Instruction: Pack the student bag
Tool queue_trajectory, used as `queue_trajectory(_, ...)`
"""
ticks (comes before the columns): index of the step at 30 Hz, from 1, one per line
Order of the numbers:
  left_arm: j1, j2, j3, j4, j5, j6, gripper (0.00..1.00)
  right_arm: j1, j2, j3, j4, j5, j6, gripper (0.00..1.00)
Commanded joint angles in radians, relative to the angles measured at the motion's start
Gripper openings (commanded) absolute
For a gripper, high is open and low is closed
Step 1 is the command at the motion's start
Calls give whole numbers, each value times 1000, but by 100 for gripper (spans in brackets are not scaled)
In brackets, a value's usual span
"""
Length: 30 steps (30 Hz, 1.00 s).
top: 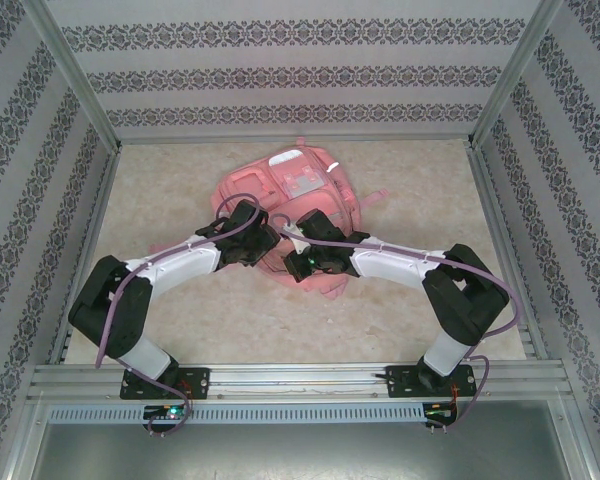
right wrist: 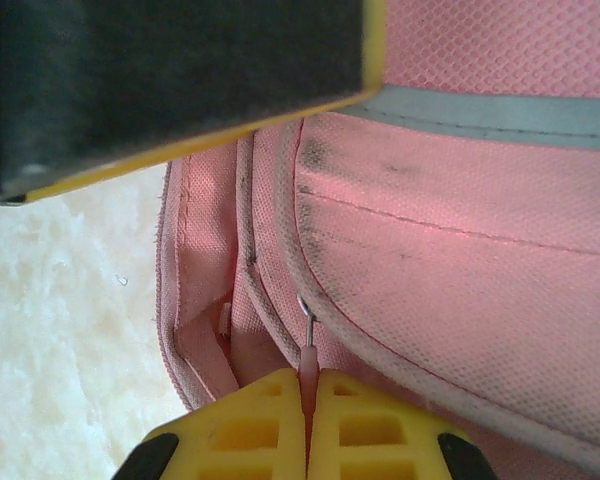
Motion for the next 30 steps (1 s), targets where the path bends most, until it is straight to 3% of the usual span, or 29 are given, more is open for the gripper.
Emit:
queue_trajectory(1,-7,50,18,67,38,-48,41,21,-28,0,9,-39,5,0)
queue_trajectory(3,-7,75,32,78,44,-41,35,23,-32,-1,10,-35,5,0)
queue_trajectory(8,16,84,36,79,38,12,2,23,-38,5,-42,32,-24,0)
queue_trajectory(9,25,77,35,72,45,22,0,21,-35,7,-62,50,-35,0)
queue_trajectory(17,142,1,43,-82,99,201,0,-17,-70,-18,-157,222,-87,0)
queue_trajectory(24,246,-14,32,-121,168,349,0,-96,-115,-61,-174,249,-96,0)
queue_trajectory(30,344,64,111,-168,349,478,0,-130,-131,-67,-178,207,-107,0)
